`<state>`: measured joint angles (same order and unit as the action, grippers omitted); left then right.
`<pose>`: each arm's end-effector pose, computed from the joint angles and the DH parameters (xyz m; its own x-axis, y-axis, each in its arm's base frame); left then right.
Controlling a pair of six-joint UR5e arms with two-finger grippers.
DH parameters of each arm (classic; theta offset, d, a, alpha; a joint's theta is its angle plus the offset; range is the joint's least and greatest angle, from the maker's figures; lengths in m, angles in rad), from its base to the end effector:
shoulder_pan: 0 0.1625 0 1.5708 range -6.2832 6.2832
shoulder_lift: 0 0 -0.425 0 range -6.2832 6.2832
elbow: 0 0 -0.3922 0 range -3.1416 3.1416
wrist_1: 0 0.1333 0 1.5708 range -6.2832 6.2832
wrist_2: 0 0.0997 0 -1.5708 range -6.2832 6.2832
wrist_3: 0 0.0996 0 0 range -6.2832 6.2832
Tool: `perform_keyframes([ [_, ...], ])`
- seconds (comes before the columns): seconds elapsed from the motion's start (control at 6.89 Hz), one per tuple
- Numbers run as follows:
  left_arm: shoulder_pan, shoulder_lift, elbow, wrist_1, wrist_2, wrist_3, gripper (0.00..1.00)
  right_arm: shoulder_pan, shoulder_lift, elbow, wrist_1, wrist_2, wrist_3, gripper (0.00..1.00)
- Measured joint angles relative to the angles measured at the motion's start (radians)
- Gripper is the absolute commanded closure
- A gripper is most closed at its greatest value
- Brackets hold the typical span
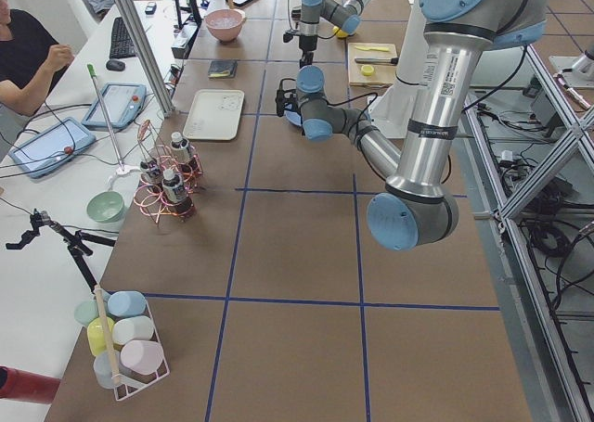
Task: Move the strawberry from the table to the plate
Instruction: 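Lower the strawberry onto the plate with the right gripper while the left arm withdraws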
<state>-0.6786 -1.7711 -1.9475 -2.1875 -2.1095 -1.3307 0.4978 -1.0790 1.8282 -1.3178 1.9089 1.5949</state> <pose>0.3606 -0.3963 0.3038 0.3183 0.0056 -0.9480 0.0945 0.9948 0.0376 -0.4975 -0.3845 0.2366 0.4680 0.2802 0.8381 -0.2162 0.9559 -0.1989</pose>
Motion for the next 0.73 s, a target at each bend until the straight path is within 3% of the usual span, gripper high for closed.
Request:
perform_keyframes([
  [0.44,-0.067,0.091,-0.028,0.000,-0.005,0.124,0.01,-0.069,0.262,-0.251,-0.065,-0.117,0.104,1.00],
  [0.73,-0.093,0.110,-0.033,0.000,-0.006,0.153,0.01,-0.082,0.268,-0.289,-0.074,-0.127,0.108,1.00],
])
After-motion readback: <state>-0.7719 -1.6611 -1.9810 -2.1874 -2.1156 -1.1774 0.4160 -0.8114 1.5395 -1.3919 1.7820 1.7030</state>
